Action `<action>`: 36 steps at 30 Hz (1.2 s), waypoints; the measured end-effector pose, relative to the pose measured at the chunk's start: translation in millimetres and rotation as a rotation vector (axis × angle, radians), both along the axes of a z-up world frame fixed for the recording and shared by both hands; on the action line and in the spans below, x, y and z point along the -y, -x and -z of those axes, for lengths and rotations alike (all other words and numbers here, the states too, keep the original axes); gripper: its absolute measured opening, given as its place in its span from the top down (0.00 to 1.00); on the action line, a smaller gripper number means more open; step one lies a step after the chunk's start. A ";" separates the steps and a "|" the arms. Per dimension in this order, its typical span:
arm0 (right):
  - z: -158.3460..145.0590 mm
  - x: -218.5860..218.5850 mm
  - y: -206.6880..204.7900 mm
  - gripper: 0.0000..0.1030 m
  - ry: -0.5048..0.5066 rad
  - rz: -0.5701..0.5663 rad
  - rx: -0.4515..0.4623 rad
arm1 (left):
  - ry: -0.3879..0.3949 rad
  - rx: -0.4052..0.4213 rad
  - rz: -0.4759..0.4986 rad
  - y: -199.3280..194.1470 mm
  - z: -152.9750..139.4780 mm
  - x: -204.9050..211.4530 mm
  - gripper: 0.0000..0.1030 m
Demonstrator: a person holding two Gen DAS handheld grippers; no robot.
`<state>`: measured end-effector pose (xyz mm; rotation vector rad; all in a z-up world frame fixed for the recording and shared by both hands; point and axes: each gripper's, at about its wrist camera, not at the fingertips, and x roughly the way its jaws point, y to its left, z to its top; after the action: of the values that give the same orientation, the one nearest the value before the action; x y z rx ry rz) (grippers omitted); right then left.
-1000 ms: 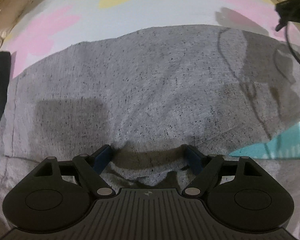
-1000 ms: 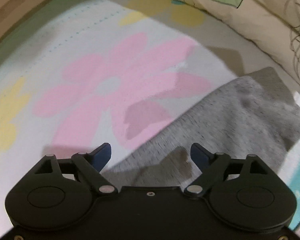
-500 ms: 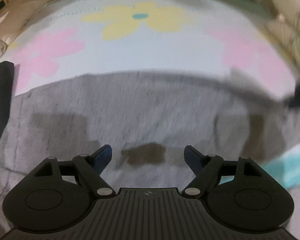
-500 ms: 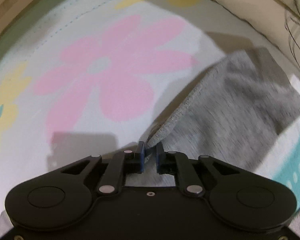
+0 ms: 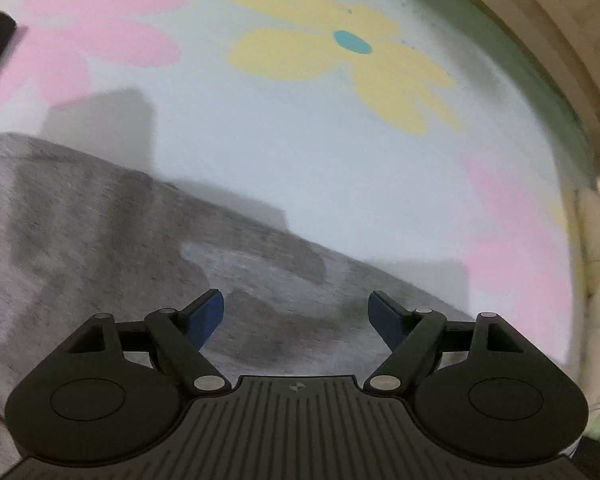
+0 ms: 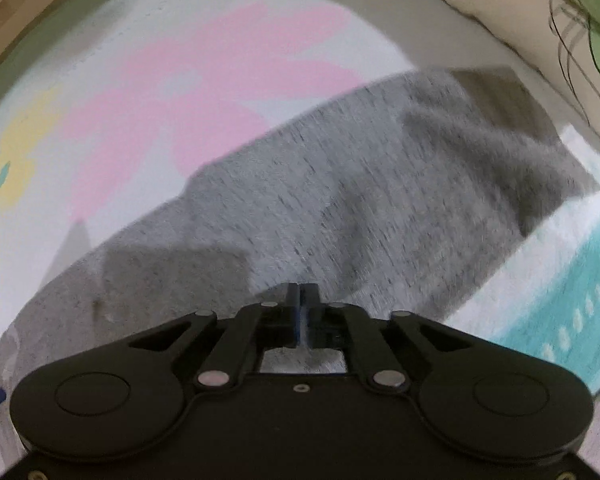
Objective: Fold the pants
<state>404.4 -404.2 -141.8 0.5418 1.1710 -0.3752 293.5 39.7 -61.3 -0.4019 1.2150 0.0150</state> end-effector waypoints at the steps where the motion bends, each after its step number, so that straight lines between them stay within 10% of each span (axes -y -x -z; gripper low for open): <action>1: -4.9 1.0 -0.7 0.80 -0.008 0.002 0.018 | -0.038 0.011 0.024 3.1 0.6 2.8 0.24; 3: -18.6 2.0 -5.5 0.56 -0.044 0.025 0.064 | -0.134 0.032 0.114 13.5 5.3 10.2 0.24; 5: -28.2 3.1 -19.8 0.10 -0.054 0.075 0.085 | -0.226 0.021 0.230 23.2 12.9 15.6 0.24; 6: -31.1 1.6 -25.4 0.10 -0.034 0.113 0.099 | -0.254 0.013 0.273 29.2 17.6 17.0 0.25; 15: -19.0 -24.3 -86.5 0.23 0.043 0.233 0.002 | -0.308 0.047 0.341 57.6 26.6 10.5 0.24; 20: -13.2 -39.1 -77.5 0.87 0.077 0.128 -0.083 | -0.257 0.040 0.322 45.2 17.6 3.2 0.24; 27: -28.9 -35.1 -20.4 0.89 -0.015 0.047 -0.062 | -0.037 0.066 0.154 10.1 -16.2 -12.4 0.24; 36: -26.3 -40.7 13.0 0.89 -0.016 0.023 -0.013 | 0.032 -0.033 0.022 -38.0 0.6 0.5 0.24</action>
<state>391.5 -363.4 -115.4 0.5686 1.1820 -0.3901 331.6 39.2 -61.9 -0.4172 1.2530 -0.0172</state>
